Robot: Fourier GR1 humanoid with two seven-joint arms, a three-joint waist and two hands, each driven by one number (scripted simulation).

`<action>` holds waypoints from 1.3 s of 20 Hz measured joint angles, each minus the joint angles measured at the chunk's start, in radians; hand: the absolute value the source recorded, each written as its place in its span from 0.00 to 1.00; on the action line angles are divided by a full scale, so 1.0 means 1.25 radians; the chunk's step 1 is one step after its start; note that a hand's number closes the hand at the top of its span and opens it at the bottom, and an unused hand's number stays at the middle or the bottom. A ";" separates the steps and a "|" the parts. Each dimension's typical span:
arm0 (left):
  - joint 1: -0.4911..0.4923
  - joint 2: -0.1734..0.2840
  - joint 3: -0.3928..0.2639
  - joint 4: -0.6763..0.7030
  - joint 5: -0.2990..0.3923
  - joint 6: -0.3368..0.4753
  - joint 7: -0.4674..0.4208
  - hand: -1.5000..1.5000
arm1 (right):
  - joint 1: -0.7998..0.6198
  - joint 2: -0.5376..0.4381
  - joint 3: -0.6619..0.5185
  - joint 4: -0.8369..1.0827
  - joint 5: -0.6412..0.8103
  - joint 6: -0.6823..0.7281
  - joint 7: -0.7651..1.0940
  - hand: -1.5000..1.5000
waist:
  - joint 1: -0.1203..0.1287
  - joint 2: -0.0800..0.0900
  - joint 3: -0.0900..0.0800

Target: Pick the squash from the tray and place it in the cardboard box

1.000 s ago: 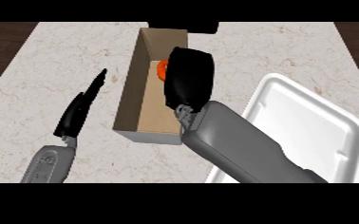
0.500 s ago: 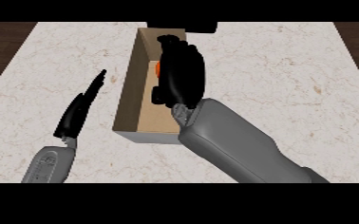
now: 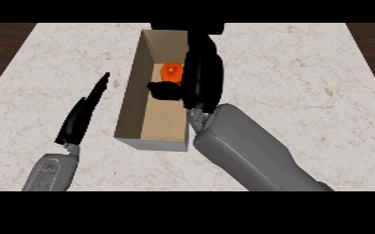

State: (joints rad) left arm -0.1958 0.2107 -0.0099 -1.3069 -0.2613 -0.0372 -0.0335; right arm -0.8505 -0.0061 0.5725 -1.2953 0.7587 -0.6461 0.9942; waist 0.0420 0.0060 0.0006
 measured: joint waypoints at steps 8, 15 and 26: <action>0.019 0.008 0.017 -0.013 0.005 -0.001 0.006 0.50 | 0.108 -0.003 -0.047 -0.014 -0.004 -0.197 -0.132 0.00 | -0.022 -0.003 0.000; 0.055 0.003 0.017 -0.034 -0.001 0.002 -0.001 0.50 | 0.289 -0.072 -0.079 -0.140 -0.076 -0.278 -0.293 0.00 | -0.033 -0.004 0.000; 0.057 0.000 0.034 -0.040 -0.005 -0.012 -0.005 0.50 | 0.500 -0.166 -0.147 -0.261 -0.277 -0.262 -0.551 0.00 | -0.034 -0.005 0.000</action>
